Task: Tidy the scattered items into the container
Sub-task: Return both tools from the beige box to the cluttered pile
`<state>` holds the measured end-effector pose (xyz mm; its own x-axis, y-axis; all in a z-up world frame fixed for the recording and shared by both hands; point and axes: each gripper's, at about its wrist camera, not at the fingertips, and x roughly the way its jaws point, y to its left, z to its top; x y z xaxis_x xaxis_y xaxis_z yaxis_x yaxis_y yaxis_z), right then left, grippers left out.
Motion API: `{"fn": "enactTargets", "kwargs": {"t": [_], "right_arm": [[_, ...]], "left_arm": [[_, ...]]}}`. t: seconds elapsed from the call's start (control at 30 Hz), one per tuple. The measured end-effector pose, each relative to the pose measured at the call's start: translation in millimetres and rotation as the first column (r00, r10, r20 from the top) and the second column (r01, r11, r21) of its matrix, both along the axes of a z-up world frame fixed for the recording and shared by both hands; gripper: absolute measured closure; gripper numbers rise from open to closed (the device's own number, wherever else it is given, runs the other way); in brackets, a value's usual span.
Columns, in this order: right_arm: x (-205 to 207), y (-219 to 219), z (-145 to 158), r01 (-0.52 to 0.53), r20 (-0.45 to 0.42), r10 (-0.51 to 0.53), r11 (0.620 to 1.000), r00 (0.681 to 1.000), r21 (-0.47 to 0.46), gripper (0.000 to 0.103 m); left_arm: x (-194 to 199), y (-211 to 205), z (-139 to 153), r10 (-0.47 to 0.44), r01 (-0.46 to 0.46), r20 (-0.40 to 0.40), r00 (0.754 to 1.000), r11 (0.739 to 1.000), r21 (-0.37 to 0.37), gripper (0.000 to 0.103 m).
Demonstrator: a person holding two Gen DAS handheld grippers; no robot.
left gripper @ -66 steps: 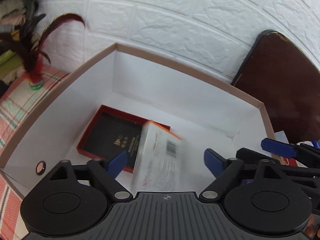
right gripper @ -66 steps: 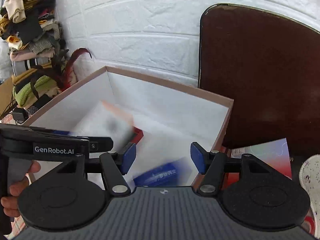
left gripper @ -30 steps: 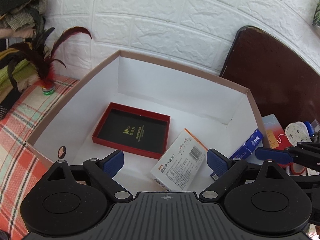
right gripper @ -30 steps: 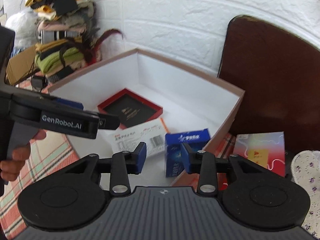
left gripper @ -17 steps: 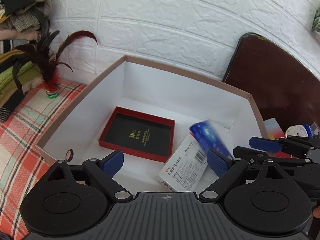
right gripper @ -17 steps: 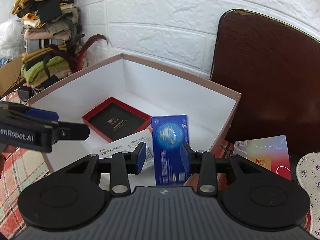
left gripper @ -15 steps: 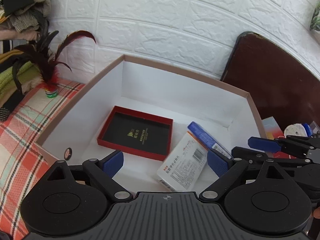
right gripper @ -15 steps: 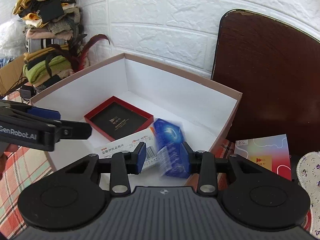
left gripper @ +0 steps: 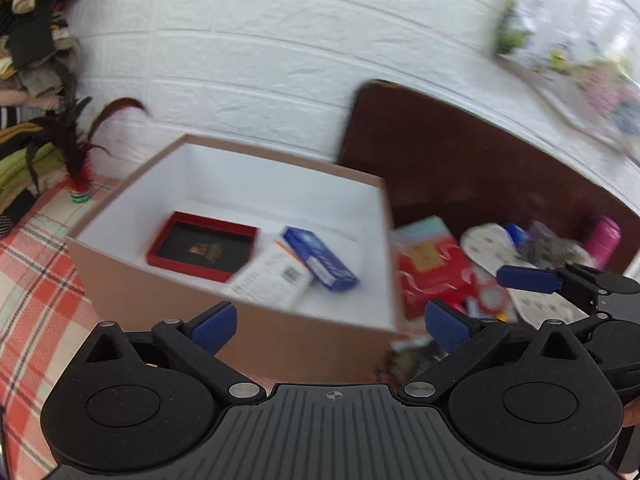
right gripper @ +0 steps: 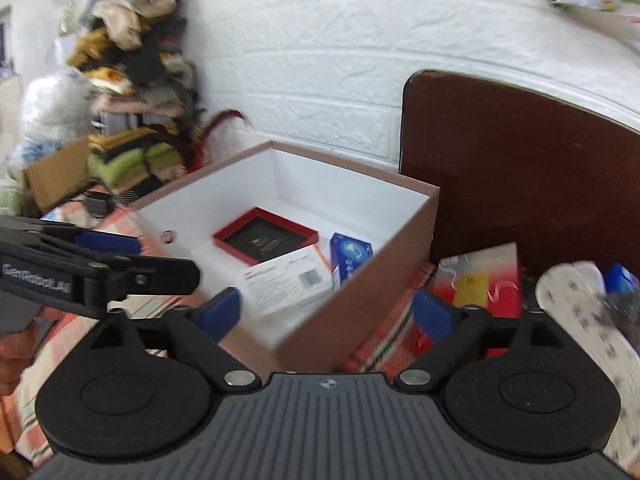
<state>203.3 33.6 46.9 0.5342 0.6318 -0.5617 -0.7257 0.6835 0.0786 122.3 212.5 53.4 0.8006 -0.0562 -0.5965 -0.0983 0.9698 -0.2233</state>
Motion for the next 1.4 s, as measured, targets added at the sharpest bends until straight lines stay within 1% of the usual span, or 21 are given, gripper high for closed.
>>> {"fn": "enactTargets", "kwargs": {"t": [0.1,0.2,0.3,0.43,0.57,0.63,0.7,0.8,0.87,1.0,1.17,1.4], "right_arm": [[-35.4,-31.9,-3.9,0.011,0.063,-0.008,0.999,0.998,-0.040,0.003],[-70.9,-60.6,-16.2,0.045,0.151,-0.029,0.993,0.988,-0.105,0.002],[-100.2,-87.0,-34.8,0.092,0.206,-0.059,0.983,0.977,-0.157,0.001],[-126.0,-122.0,-59.7,0.153,0.175,-0.127,0.977,0.976,-0.146,0.001],[-143.8,-156.2,-80.3,0.211,0.082,-0.205,0.975,0.975,-0.066,0.001],[-149.1,-170.4,-90.2,0.229,0.037,-0.228,0.973,0.973,-0.023,0.001],[-151.4,-180.6,-98.9,0.235,0.000,-0.235,0.972,0.972,-0.005,0.001],[-150.6,-189.8,-107.7,0.247,-0.022,-0.247,0.969,0.969,-0.008,0.001],[-149.2,-193.0,-110.3,0.252,-0.022,-0.252,0.968,0.967,-0.008,0.001],[-141.1,-192.9,-115.3,0.244,-0.022,-0.244,0.970,0.969,0.003,0.001],[-128.9,-190.5,-124.1,0.234,-0.048,-0.234,0.972,0.971,-0.002,0.001],[-119.1,-188.1,-129.9,0.208,-0.062,-0.209,0.978,0.976,-0.018,0.001]], "left_arm": [[-19.7,-42.6,-8.2,-0.032,0.032,0.000,0.999,0.998,0.046,0.000],[-39.8,-82.4,-23.6,-0.069,0.068,0.001,0.998,0.993,0.098,0.000],[-57.6,-112.9,-44.3,-0.096,0.097,-0.015,0.995,0.989,0.110,0.000],[-78.0,-137.4,-69.9,-0.106,0.109,-0.043,0.993,0.992,0.067,0.000],[-93.4,-152.6,-91.6,-0.117,0.119,-0.071,0.991,0.993,0.018,0.000],[-96.0,-157.5,-101.4,-0.129,0.129,-0.097,0.987,0.992,0.000,0.000],[-97.0,-161.6,-110.8,-0.138,0.138,-0.127,0.982,0.990,-0.011,0.000],[-91.4,-162.8,-115.1,-0.114,0.116,-0.150,0.982,0.993,0.005,0.000],[-85.7,-158.8,-112.0,-0.095,0.096,-0.146,0.985,0.995,-0.001,0.000],[-59.4,-149.5,-108.2,-0.039,0.038,-0.156,0.987,0.999,-0.008,0.000],[-17.3,-144.8,-113.2,0.005,-0.014,-0.212,0.977,0.999,-0.038,0.000],[32.8,-158.8,-127.9,0.020,-0.030,-0.268,0.963,0.999,-0.034,0.000]]}}
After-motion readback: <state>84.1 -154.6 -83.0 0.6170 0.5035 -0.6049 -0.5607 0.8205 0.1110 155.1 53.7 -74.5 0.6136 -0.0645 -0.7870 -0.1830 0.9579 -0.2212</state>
